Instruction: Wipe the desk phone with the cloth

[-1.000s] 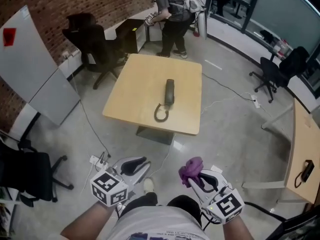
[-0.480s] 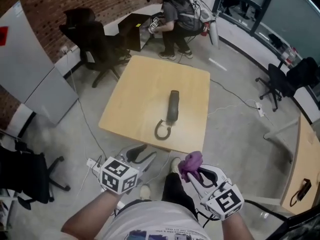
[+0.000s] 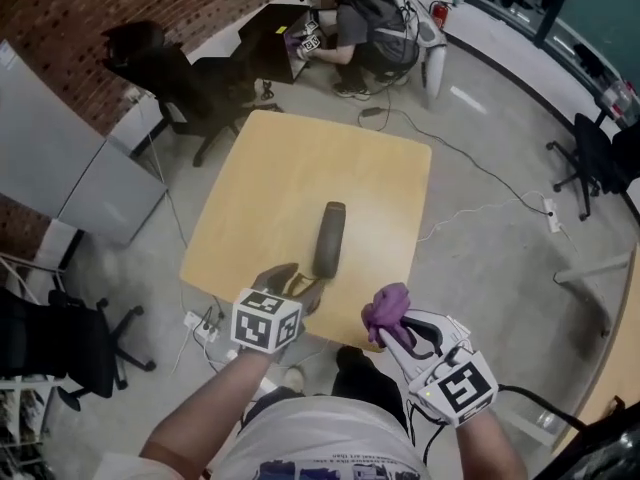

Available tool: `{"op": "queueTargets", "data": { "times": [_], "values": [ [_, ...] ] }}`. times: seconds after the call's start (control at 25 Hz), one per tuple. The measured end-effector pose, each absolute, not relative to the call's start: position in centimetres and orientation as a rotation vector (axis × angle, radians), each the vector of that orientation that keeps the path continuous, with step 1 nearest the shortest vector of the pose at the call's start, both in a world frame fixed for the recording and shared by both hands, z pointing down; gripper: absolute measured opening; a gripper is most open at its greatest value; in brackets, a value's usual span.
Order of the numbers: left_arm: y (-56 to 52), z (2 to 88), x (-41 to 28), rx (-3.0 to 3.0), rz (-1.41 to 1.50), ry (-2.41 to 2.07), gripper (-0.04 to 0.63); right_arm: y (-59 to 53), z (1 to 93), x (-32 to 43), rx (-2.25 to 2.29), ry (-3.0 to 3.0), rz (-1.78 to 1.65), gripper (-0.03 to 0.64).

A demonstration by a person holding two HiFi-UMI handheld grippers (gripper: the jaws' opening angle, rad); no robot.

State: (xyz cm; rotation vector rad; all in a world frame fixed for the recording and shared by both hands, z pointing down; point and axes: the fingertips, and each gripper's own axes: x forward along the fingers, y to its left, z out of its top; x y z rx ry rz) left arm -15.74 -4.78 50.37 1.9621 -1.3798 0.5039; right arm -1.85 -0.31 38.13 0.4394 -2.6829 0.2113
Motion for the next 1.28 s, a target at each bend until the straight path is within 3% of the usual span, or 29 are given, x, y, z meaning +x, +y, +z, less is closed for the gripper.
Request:
{"op": "queueTargets", "data": {
  "times": [0.4, 0.76, 0.96, 1.28],
  "values": [
    [-11.3, 57.1, -16.2, 1.765, 0.716, -1.426, 0.341, -5.9, 40.5, 0.3, 0.392, -2.692, 0.33, 0.094],
    [-13.3, 59.5, -16.9, 1.713, 0.819, -1.415, 0.348, -8.2, 41.5, 1.8, 0.454, -2.663, 0.396, 0.094],
    [-13.1, 61.5, -17.0, 1.636, 0.885, -1.388, 0.387, -8.4, 41.3, 1.5, 0.484, -2.663, 0.415, 0.094],
    [-12.8, 64.0, -17.2, 1.539, 0.905, -1.377, 0.376, -8.6, 41.3, 1.3, 0.494, -2.657, 0.444, 0.094]
  ]
}}
